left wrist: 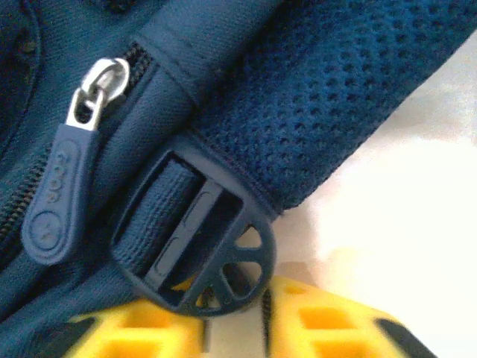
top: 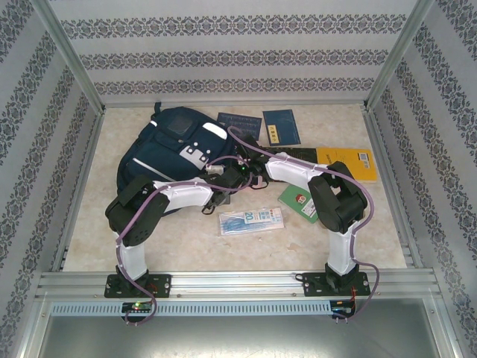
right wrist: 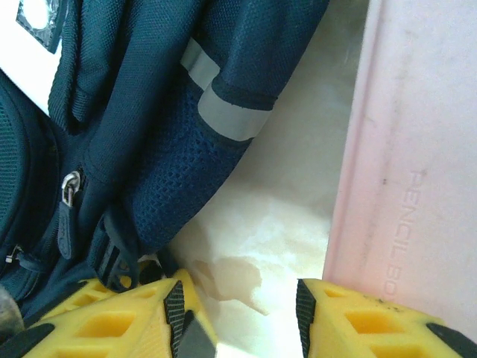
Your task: Pack books, pencil case, and school supplies into a backpack
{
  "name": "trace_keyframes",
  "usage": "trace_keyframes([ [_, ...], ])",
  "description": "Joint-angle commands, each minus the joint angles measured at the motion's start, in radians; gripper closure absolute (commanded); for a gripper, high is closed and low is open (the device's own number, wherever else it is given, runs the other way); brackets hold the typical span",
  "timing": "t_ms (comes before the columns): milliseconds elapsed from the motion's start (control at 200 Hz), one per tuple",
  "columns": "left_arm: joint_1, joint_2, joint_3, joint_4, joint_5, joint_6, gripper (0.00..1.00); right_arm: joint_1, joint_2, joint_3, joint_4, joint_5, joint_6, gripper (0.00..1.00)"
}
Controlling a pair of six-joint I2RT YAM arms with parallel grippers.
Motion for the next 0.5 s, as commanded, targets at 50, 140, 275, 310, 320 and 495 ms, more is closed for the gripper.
trace_keyframes([
  [50,0.044,0.052,-0.022,-0.032,-0.004,-0.009,0.96,0.004,-0.014,0.021,-0.005,-0.018,-0.005,0.53],
  [140,0.046,0.024,-0.025,-0.041,-0.005,-0.007,1.0,0.006,-0.009,0.029,-0.007,-0.017,-0.006,0.53],
  [275,0.046,-0.063,-0.034,-0.065,-0.009,-0.002,1.0,0.009,-0.004,0.038,-0.006,-0.017,-0.007,0.54],
  [310,0.046,-0.091,-0.042,-0.066,-0.009,-0.001,1.0,0.009,-0.002,0.041,-0.006,-0.017,-0.007,0.54],
  [320,0.046,-0.097,-0.044,-0.066,-0.007,-0.001,1.0,0.009,-0.002,0.041,-0.006,-0.017,-0.007,0.54],
  [495,0.047,-0.226,-0.083,-0.103,-0.015,-0.011,1.0,0.015,0.011,0.054,0.004,-0.02,0.001,0.55],
])
